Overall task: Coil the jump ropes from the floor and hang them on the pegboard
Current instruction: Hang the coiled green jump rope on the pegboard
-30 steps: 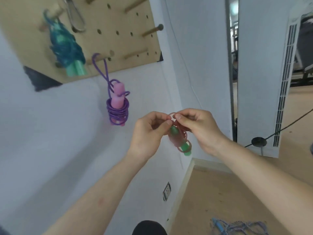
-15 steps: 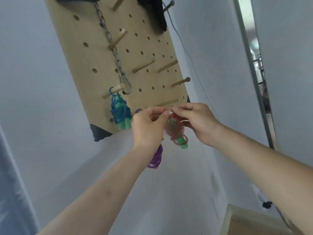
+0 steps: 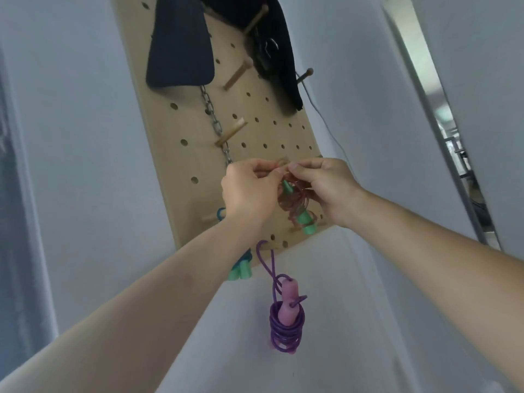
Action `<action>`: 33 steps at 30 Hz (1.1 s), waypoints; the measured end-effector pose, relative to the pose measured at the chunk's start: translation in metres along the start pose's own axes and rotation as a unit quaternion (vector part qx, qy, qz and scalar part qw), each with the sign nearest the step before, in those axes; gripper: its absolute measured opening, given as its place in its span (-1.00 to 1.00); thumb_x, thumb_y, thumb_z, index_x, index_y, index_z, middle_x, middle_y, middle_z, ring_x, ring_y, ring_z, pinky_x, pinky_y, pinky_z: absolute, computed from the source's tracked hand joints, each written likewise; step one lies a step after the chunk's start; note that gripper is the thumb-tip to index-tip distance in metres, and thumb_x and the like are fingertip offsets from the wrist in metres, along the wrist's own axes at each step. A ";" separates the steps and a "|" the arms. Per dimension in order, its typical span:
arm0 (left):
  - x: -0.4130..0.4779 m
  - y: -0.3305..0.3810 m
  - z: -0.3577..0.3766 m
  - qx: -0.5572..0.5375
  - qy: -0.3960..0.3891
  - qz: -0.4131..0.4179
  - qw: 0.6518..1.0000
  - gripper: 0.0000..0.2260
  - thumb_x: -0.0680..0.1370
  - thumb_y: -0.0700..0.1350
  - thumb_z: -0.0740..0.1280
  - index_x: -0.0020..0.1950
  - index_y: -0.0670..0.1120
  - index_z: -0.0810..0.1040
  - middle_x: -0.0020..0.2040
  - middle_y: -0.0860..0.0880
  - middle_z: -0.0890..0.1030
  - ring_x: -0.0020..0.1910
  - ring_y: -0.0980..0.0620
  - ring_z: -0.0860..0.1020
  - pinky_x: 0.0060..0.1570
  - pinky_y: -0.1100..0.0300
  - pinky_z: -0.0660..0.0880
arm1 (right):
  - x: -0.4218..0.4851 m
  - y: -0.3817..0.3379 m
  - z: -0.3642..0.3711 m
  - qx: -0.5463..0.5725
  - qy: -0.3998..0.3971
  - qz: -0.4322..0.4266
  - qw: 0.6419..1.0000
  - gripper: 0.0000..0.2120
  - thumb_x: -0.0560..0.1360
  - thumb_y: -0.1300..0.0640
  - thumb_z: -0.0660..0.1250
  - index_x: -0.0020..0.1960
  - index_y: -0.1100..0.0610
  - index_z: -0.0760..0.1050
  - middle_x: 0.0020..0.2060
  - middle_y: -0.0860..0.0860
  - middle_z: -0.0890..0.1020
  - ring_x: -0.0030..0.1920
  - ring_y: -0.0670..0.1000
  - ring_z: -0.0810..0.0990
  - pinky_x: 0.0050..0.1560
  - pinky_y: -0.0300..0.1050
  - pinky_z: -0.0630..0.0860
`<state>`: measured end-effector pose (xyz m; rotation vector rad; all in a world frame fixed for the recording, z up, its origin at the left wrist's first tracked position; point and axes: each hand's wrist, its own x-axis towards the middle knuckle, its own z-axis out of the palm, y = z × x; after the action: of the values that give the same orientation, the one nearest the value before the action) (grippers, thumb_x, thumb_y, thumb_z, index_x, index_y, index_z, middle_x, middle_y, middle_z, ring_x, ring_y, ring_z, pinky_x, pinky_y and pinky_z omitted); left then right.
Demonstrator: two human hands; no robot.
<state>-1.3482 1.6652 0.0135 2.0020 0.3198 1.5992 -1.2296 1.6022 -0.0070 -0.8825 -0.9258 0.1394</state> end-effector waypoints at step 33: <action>0.124 -0.031 0.036 0.210 -0.061 -0.021 0.976 -0.87 0.43 -0.22 0.55 -0.26 -0.05 0.67 -0.20 -0.11 0.71 -0.17 -0.04 0.70 -0.07 0.04 0.68 | 0.094 0.046 0.017 0.021 0.015 0.095 0.995 -0.93 0.58 0.25 0.35 0.02 0.22 0.59 -0.19 0.12 0.63 -0.25 0.04 0.58 -0.21 -0.13 0.54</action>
<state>-1.2766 1.7436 0.0928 2.3752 0.6957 1.4649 -1.1722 1.6856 0.0244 -0.9298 -0.8073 0.3076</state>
